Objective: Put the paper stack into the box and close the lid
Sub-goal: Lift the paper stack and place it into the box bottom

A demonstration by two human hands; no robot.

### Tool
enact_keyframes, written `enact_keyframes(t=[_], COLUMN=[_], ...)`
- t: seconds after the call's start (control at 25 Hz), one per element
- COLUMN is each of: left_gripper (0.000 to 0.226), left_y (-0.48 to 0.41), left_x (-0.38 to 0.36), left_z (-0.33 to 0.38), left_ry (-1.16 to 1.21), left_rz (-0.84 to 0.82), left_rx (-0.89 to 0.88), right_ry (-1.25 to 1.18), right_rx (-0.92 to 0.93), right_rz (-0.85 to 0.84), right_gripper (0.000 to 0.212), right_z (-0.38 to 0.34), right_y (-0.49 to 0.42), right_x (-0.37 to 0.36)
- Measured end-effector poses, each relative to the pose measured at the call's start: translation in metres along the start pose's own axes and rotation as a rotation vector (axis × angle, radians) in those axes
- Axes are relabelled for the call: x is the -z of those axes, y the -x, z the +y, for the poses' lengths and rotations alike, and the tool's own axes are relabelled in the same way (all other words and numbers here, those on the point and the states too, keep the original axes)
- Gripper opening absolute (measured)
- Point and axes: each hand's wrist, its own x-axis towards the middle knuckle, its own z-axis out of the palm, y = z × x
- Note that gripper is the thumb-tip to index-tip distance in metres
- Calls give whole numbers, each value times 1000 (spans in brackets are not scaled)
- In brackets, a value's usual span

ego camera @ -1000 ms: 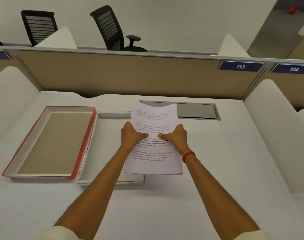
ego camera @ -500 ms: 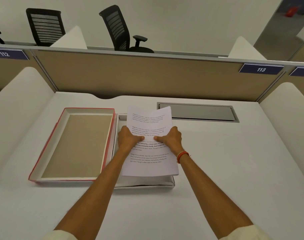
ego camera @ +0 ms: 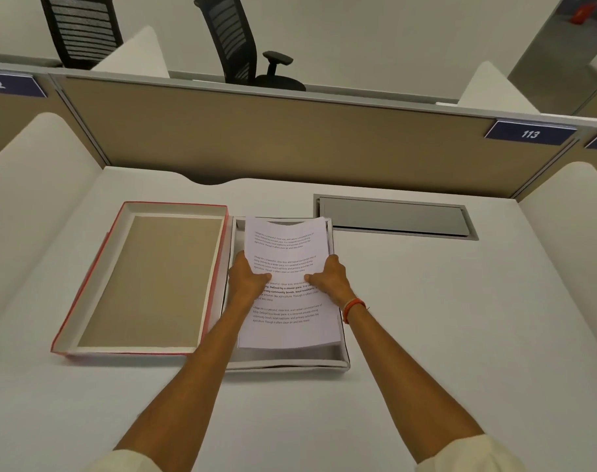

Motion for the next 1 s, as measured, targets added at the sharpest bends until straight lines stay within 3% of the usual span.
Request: enact_keyframes(t=[0.28, 1.0], left_gripper=[59, 63], left_y=[-9, -14], left_x=[1, -2], left_z=[-16, -26], left_ry=[-18, 9], left_rz=[10, -17], left_rx=[-13, 19], right_ry=[61, 67], right_rx=[5, -11], right_rz=[-22, -13], right_gripper=[36, 38], right_z=[9, 20], right_y=[-12, -18], right_x=[-21, -29])
